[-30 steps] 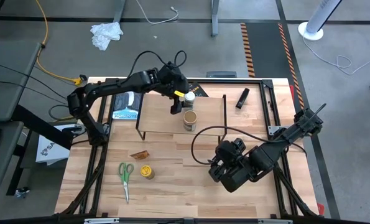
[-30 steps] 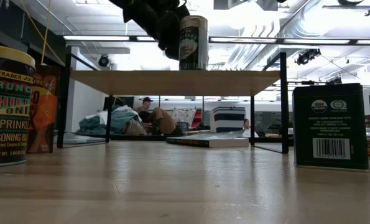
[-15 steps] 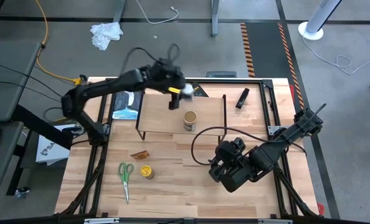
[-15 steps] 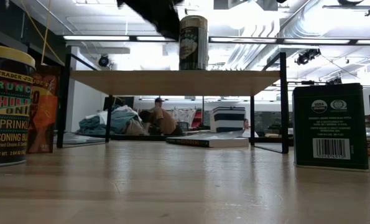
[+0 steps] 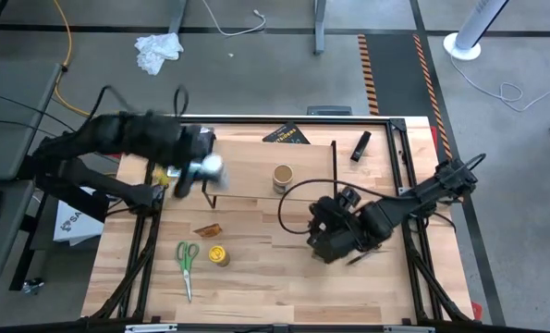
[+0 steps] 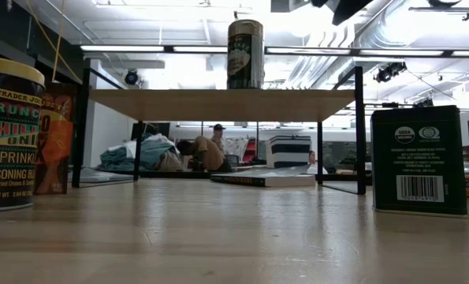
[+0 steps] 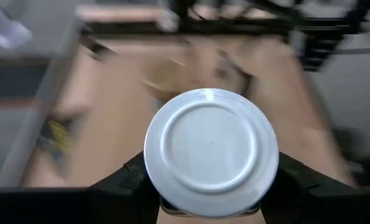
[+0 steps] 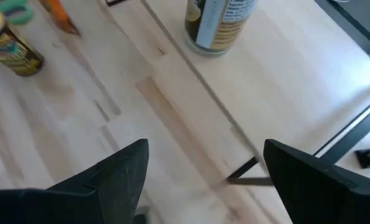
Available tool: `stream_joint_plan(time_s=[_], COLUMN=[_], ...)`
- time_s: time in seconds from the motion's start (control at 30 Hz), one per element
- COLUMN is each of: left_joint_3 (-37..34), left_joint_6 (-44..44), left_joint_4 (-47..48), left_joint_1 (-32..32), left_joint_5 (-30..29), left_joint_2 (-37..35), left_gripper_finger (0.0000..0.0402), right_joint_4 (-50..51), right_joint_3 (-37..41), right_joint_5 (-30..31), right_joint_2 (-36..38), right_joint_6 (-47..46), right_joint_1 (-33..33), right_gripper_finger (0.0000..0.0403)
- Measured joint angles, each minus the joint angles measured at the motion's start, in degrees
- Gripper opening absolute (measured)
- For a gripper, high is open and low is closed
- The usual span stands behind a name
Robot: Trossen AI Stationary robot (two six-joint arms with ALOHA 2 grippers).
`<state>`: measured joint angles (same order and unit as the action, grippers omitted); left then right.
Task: Shelf spices
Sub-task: Remove the white seasoning bottle from the shelf
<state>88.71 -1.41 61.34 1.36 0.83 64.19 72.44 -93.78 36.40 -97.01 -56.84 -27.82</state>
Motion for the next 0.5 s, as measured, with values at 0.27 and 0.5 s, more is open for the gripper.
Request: stream_joint_plan(time_s=[0.27,0.5], left_joint_3=[-10.0,-21.8], left_joint_6=[-21.2,-18.9], left_joint_4=[-1.8,-21.9], left_joint_1=[27.4,28.3], left_joint_5=[-16.7,-20.6], left_joint_2=[2.1,9.4], left_gripper_finger=[0.0189,0.0189], right_joint_4=[-2.5,0.9], right_joint_3=[0.0,0.0], right_joint_5=[-7.1,-8.0], right_joint_2=[0.5,7.6], right_joint_6=[13.4,15.1], right_joint_1=[5.5,4.1], right_gripper_finger=[0.0315,0.0315])
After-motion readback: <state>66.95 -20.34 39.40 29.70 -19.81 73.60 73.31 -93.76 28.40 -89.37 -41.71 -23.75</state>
